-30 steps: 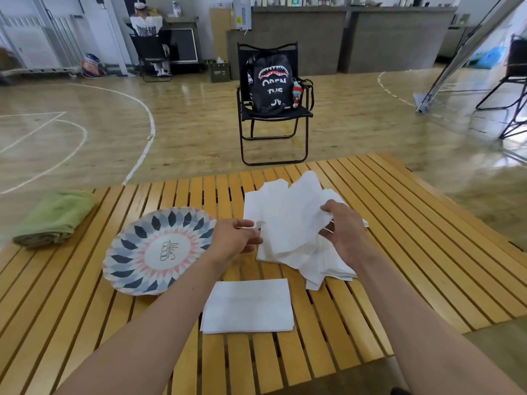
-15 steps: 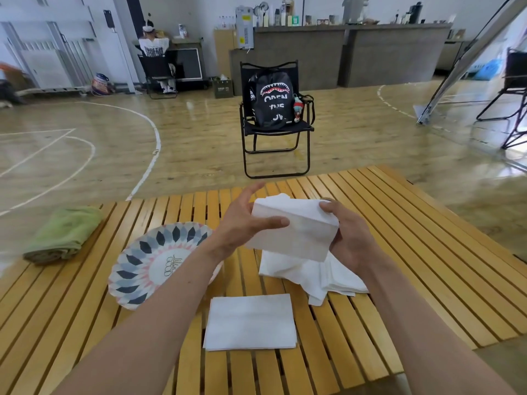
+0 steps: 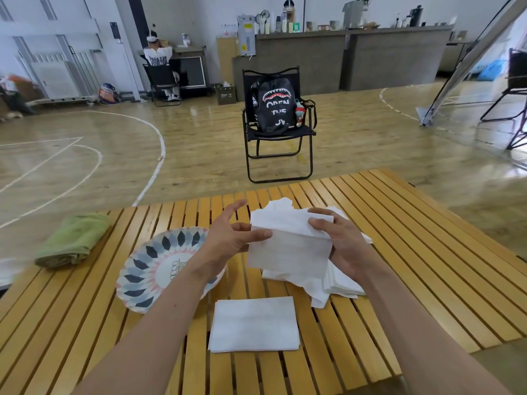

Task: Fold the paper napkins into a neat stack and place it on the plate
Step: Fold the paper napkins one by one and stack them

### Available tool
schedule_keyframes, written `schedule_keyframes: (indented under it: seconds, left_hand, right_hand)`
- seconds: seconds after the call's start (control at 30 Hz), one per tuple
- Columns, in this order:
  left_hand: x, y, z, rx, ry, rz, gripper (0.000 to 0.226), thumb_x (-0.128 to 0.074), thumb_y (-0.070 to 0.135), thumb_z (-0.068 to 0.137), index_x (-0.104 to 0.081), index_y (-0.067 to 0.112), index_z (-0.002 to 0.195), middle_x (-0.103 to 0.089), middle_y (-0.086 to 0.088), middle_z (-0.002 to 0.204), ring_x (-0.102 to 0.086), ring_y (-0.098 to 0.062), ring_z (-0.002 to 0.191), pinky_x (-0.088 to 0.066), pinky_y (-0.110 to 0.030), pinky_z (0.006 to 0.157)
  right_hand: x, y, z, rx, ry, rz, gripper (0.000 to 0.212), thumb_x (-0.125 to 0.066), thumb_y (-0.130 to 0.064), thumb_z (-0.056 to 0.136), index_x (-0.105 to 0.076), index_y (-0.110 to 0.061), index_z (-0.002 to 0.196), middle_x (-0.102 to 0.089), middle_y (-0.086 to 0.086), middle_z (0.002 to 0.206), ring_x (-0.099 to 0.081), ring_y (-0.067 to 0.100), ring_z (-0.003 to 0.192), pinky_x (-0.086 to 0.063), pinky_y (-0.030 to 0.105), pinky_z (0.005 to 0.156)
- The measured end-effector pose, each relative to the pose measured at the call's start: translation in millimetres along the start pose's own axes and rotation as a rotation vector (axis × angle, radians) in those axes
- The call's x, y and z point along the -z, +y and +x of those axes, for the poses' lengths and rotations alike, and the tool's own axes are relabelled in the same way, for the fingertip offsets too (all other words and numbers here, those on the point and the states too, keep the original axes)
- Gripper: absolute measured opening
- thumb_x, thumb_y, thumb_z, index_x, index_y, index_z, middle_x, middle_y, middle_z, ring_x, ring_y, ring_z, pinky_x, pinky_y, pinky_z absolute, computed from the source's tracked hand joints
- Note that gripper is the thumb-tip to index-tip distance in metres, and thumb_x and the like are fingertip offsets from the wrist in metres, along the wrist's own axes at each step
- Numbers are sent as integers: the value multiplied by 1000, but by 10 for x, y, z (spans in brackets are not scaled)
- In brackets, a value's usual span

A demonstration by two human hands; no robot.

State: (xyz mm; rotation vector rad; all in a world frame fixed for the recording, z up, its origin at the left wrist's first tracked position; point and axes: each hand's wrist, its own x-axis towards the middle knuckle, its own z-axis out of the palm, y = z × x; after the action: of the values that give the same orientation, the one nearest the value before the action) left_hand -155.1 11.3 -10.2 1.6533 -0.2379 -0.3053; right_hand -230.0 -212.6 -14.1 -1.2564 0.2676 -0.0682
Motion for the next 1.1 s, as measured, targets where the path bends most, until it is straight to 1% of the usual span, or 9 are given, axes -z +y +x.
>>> schedule_keyframes:
  seconds: [0.2, 0.27, 0.4, 0.5, 0.6, 0.8, 0.87, 0.97, 1.1]
  left_hand:
    - [15, -4, -34, -56, 40, 27, 35, -81, 18, 79, -70, 27, 111, -71, -14, 106, -68, -28, 103, -61, -33, 80]
    - [29, -5, -66, -54, 74, 32, 23, -79, 17, 82, -73, 24, 103, -71, -12, 108, -67, -29, 104, -61, -36, 85]
    - [87, 8, -165, -38, 123, 107, 18, -80, 16, 81, -73, 25, 94, -72, -7, 103, -67, -24, 101, -60, -30, 82]
    - [162, 15, -258, -49, 148, 221, 17, -82, 16, 79, -73, 23, 92, -73, -4, 99, -67, -19, 96, -59, -26, 80]
    - [233, 27, -391, -51, 149, 326, 10, -80, 21, 81, -73, 21, 88, -71, -2, 91, -64, -18, 89, -54, -25, 75]
    - [422, 1, -668, 92, 6, 255, 21, -74, 29, 87, -76, 13, 99, -72, -8, 103, -67, -25, 101, -57, -37, 92]
    - [443, -60, -742, 173, -45, 211, 21, -72, 24, 89, -73, 10, 105, -74, -7, 103, -71, -24, 99, -59, -33, 85]
    - [427, -245, -796, 184, -3, 467, 18, -75, 23, 86, -68, 17, 102, -72, 0, 95, -71, -14, 86, -57, -22, 68]
    - [420, -513, -795, 191, 55, 664, 18, -83, 25, 78, -71, 18, 89, -73, 1, 87, -70, -12, 79, -61, -28, 68]
  right_hand:
    - [20, 88, -1, 186, 48, -190, 67, -80, -24, 84, -48, -37, 141, -48, -5, 144, -54, 18, 126, -57, 41, 95]
    - [43, 72, -44, 258, 34, -324, 69, -83, -26, 80, -50, -35, 140, -50, -12, 141, -54, 10, 124, -57, 37, 94]
    - [39, 46, -112, 296, 26, -612, 39, -82, -8, 79, -72, -21, 114, -71, -11, 112, -69, 7, 98, -59, 29, 89]
    - [-30, 64, -162, 369, 88, -803, 19, -81, -14, 82, -78, -19, 100, -74, -9, 94, -66, 1, 86, -51, 12, 76]
    - [-84, 57, -225, 386, 78, -873, 8, -79, -21, 84, -78, -20, 92, -73, -12, 87, -63, -2, 79, -44, 12, 70]
    - [-115, 38, -361, 61, -197, -628, 7, -75, -17, 87, -72, -14, 92, -75, 0, 91, -68, 14, 83, -57, 29, 77]
    - [-137, 87, -399, -51, -258, -658, 13, -77, -16, 86, -70, -10, 96, -77, 6, 90, -71, 15, 75, -58, 28, 71]
    - [-170, 225, -427, -139, -246, -820, 24, -81, -16, 81, -68, -8, 100, -79, 9, 86, -76, 17, 72, -56, 27, 61]
    - [-179, 417, -406, -128, -198, -1016, 34, -87, -20, 74, -64, -8, 96, -77, 5, 69, -75, 15, 63, -49, 23, 50]
